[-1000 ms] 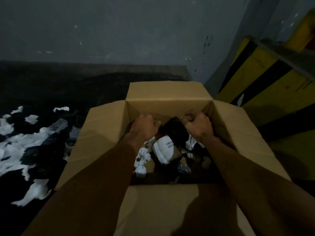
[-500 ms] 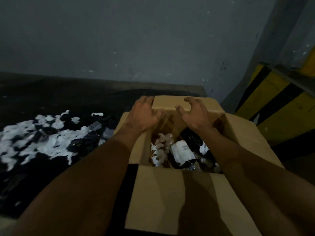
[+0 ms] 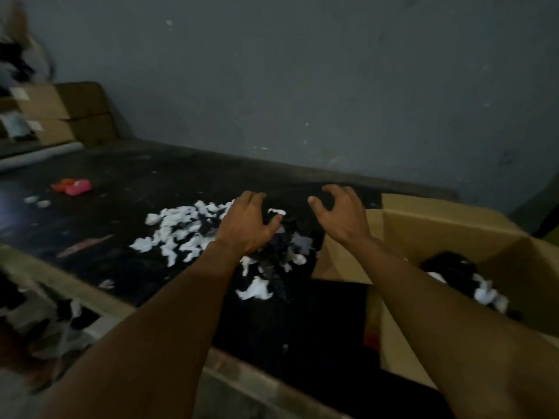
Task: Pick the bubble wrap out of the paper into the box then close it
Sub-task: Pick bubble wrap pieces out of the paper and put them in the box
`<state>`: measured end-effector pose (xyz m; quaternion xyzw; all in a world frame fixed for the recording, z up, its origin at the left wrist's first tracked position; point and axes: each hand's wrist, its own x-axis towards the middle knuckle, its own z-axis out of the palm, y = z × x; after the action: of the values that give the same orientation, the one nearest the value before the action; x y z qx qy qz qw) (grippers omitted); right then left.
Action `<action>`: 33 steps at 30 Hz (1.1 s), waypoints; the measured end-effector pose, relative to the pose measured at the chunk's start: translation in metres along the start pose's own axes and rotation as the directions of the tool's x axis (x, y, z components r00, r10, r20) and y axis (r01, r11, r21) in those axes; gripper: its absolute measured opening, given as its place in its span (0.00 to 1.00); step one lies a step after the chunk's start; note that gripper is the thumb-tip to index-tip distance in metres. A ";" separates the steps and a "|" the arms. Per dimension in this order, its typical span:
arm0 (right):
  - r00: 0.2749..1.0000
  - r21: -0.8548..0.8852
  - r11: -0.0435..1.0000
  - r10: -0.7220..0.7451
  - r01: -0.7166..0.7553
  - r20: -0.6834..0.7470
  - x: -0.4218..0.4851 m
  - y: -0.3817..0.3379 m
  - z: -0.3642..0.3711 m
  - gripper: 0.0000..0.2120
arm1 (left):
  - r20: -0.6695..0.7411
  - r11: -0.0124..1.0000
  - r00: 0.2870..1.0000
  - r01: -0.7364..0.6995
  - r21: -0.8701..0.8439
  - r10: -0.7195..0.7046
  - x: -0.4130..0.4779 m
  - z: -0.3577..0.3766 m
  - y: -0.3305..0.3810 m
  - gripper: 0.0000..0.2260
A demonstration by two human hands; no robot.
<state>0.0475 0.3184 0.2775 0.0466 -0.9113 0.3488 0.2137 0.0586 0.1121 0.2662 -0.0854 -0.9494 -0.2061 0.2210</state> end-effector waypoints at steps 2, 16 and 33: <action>1.000 0.018 1.000 -0.009 0.009 0.016 -0.014 -0.031 0.031 0.24 | 0.003 0.999 0.999 0.039 0.023 -0.039 -0.019 -0.023 -0.040 0.29; 0.975 -0.084 0.991 0.116 -0.102 0.187 -0.081 -0.085 0.165 0.20 | 0.197 0.991 0.971 0.136 -0.005 -0.132 -0.094 -0.038 -0.194 0.28; 0.941 -0.198 0.949 0.283 -0.246 0.185 0.014 0.040 0.233 0.19 | 0.339 0.997 0.938 -0.076 -0.018 0.078 0.034 0.100 -0.202 0.21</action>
<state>-0.0577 0.1969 0.1041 -0.0585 -0.9534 0.2877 0.0698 -0.0613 -0.0241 0.1285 -0.1571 -0.9688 -0.1816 0.0617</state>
